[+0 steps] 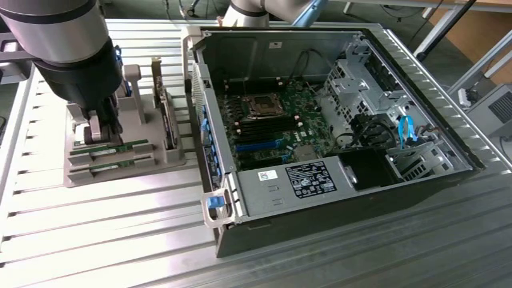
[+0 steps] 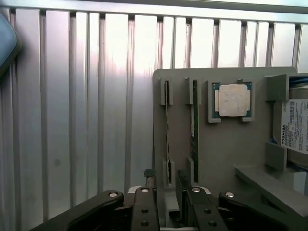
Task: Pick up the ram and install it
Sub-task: 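Pick up the ram and move it above insertion slot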
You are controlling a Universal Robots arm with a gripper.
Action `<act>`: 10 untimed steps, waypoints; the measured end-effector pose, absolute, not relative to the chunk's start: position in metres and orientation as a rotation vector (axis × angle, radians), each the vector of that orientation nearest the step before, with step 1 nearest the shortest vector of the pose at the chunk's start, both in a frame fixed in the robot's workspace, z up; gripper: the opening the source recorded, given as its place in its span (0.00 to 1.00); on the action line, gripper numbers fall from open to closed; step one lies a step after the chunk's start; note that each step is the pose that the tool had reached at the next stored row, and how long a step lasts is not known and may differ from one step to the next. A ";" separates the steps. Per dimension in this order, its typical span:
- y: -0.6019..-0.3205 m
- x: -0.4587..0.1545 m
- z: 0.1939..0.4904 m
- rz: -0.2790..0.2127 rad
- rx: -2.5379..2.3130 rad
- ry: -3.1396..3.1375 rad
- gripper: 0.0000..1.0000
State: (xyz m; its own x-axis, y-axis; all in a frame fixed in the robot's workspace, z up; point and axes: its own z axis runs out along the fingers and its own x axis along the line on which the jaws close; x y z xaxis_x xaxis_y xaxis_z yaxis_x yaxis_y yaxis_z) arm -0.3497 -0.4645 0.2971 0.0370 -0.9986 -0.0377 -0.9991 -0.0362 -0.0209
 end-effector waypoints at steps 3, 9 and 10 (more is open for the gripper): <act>-0.465 -0.351 0.294 0.016 -2.234 2.153 0.29; -0.465 -0.354 0.291 0.016 -2.234 2.153 0.29; -0.465 -0.354 0.289 0.016 -2.234 2.153 0.29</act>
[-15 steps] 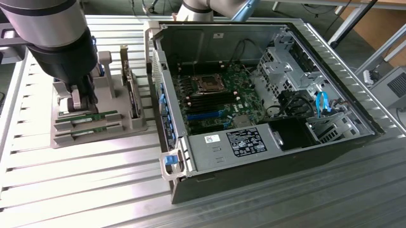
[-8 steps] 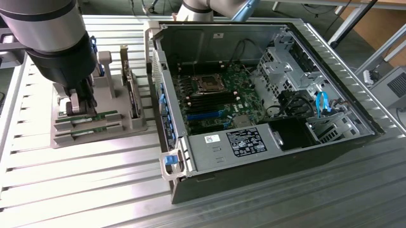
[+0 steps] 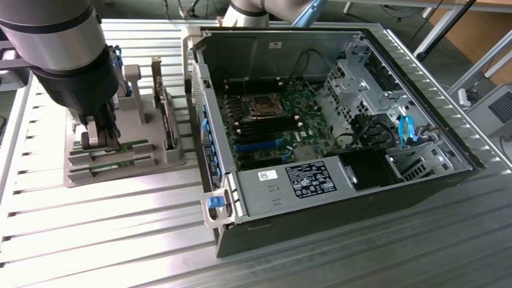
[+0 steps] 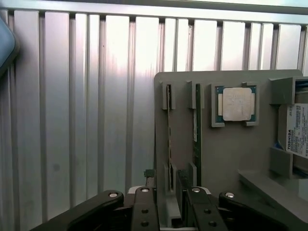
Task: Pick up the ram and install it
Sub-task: 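Pick up the ram and move it above insertion slot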
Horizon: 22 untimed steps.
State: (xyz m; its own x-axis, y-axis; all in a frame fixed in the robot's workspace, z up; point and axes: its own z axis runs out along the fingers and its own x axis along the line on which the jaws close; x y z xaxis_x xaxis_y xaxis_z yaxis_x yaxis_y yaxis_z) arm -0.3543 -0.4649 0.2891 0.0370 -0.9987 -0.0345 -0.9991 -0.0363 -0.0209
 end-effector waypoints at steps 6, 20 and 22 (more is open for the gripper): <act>-0.465 -0.354 0.282 0.016 -2.234 2.153 0.29; -0.465 -0.356 0.265 0.016 -2.234 2.153 0.29; -0.465 -0.356 0.262 0.016 -2.234 2.153 0.29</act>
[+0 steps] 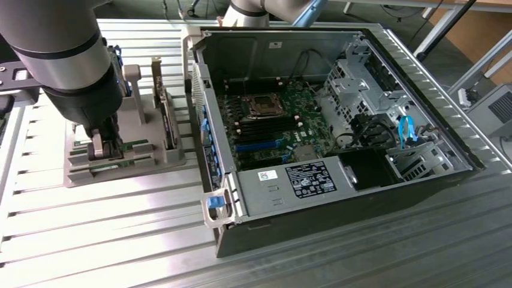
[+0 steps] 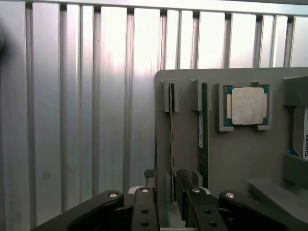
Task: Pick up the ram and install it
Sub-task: 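Pick up the ram and move it above insertion slot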
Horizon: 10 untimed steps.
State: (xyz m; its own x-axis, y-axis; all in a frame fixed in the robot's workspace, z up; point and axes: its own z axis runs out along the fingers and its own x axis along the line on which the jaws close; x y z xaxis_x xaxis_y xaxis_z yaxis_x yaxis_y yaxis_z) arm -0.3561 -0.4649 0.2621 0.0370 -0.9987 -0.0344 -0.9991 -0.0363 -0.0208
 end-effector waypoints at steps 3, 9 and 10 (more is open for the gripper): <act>-0.465 -0.358 0.257 0.016 -2.234 2.153 0.29; -0.465 -0.362 0.247 0.016 -2.234 2.153 0.29; -0.465 -0.362 0.244 0.016 -2.234 2.153 0.29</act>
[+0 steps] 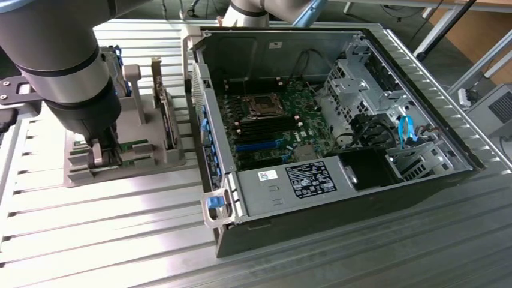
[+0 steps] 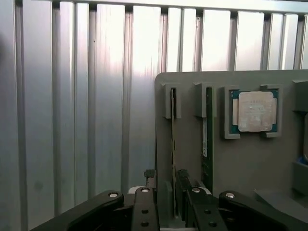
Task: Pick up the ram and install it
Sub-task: 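Pick up the ram and move it above insertion slot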
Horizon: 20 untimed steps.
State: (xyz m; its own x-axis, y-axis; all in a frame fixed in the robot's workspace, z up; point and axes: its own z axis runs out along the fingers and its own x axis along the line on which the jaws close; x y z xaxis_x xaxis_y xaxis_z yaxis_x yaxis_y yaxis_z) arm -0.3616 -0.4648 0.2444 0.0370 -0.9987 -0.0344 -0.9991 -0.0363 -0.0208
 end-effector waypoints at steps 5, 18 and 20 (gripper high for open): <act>-0.465 -0.362 0.233 0.016 -2.234 2.153 0.29; -0.465 -0.363 0.214 0.016 -2.234 2.154 0.29; -0.465 -0.363 0.217 0.014 -2.232 2.151 0.29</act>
State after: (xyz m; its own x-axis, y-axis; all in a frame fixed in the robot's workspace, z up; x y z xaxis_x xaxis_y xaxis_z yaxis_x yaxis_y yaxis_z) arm -0.3628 -0.4647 0.2172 0.0371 -0.9987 -0.0357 -0.9991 -0.0362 -0.0238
